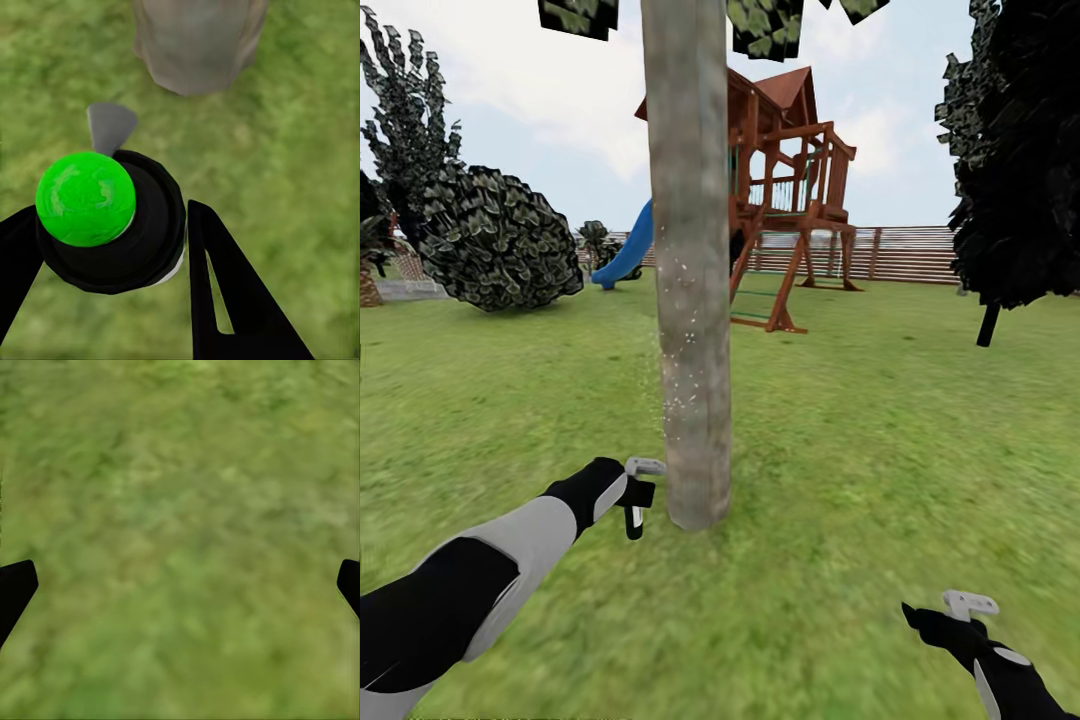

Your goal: In the garden, pick up the pesticide atomizer on the floor and spray pesticide onto both trees until each tree trunk is fully covered.

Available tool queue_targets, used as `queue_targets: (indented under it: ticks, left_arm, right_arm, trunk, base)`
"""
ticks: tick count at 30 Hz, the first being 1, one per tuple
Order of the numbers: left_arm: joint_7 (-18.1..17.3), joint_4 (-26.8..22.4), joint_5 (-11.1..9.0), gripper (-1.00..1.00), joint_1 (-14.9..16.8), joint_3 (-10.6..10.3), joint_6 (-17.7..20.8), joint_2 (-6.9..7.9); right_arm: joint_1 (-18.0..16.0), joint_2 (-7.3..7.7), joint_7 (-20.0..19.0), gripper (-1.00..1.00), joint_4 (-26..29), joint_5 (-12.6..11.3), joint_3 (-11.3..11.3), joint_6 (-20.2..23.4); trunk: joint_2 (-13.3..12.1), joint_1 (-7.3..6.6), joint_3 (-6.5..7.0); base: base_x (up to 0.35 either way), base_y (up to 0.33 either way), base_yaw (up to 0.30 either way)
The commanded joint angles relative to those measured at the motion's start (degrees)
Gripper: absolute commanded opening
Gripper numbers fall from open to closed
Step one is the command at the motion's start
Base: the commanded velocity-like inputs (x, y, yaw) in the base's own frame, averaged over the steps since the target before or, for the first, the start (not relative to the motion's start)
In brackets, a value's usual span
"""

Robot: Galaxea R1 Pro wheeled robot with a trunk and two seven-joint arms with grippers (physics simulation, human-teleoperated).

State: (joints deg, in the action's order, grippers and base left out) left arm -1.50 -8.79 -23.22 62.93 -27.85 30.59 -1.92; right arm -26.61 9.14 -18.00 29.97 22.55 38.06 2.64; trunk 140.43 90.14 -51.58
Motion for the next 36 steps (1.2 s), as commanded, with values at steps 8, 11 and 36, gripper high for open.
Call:
queue_targets:
  ticks: [8, 11, 36]
  left_arm:
    - [0.1, 0.0, 0.0, -1.0, 0.0, 0.0, 0.1, -1.12]
    - [0.1, 0.0, 0.0, -1.0, 0.0, -0.1, 0.1, -1.31]
    - [0.1, 0.0, 0.0, -1.0, 0.0, 0.0, 0.1, -1.33]
  right_arm:
    - [0.0, 0.0, 0.1, 1.0, 0.0, 0.0, -0.1, 0.0]
    - [0.0, 0.0, 0.0, 1.0, 0.0, 0.0, 0.0, 0.0]
    - [0.1, 0.0, 0.1, 1.0, 0.0, 0.0, 0.0, 0.0]
  trunk:
    - [0.0, 0.0, 0.0]
    - [0.0, 0.0, 0.0]
    - [0.0, 0.0, 0.0]
  base:
    - [0.001, -0.163, 0.008]
    - [0.0, -0.306, 0.0]
    - [0.0, -0.317, 0.218]
